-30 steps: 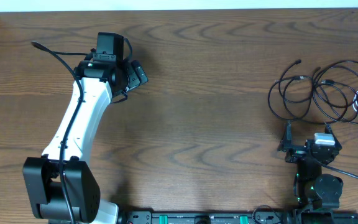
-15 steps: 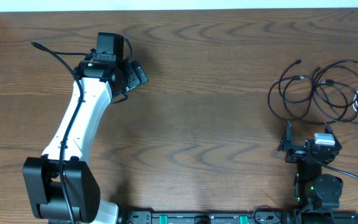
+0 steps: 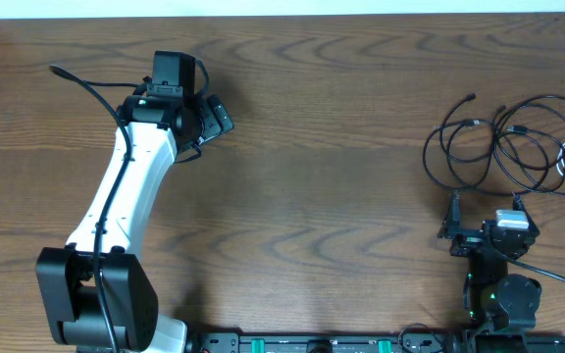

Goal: Untangle cables

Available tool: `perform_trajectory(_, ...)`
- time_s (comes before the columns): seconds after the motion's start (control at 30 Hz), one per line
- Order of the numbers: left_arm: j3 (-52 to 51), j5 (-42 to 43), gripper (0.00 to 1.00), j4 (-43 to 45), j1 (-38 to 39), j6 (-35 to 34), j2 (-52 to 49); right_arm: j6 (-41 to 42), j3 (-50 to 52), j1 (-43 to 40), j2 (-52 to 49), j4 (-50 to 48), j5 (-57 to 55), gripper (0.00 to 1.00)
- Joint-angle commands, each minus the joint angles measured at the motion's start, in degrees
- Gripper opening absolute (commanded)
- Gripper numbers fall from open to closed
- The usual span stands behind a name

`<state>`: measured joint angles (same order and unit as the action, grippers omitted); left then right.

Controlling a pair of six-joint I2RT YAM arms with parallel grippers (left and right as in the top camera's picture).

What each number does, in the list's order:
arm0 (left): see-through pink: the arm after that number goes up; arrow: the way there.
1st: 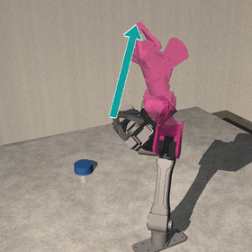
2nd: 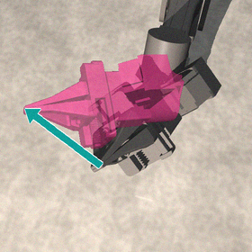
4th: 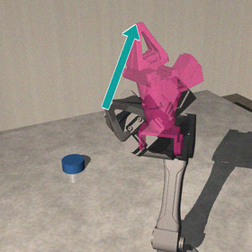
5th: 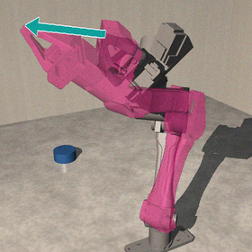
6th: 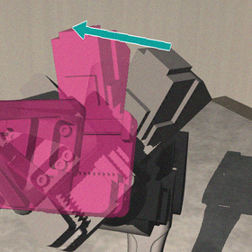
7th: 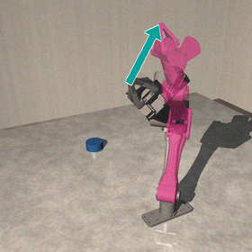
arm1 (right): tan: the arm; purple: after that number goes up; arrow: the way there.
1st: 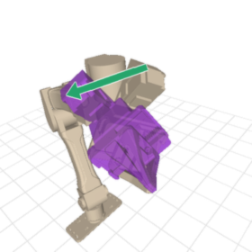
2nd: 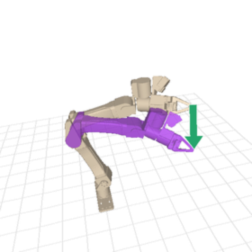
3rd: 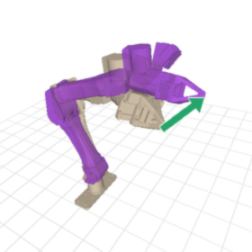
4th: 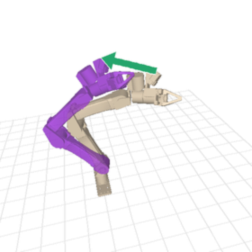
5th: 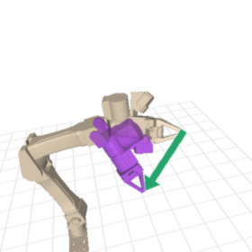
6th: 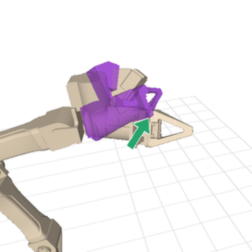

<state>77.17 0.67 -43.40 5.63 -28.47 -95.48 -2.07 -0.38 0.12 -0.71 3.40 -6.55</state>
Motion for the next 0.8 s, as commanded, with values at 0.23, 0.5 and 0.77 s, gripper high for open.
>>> perform_trajectory(0.23,-6.14,-8.17,0.98,2.62,-0.22,0.52,2.62,0.74,0.07,-0.79,0.39,0.11,-1.25,0.99)
perform_trajectory(0.5,-29.73,-9.09,0.98,35.54,-0.22,9.92,14.12,0.76,0.07,-0.79,0.39,0.11,-1.25,0.99)
perform_trajectory(0.77,-50.45,-9.07,0.98,50.69,-3.08,13.44,24.26,0.74,0.07,-0.79,0.39,0.09,-1.25,0.99)
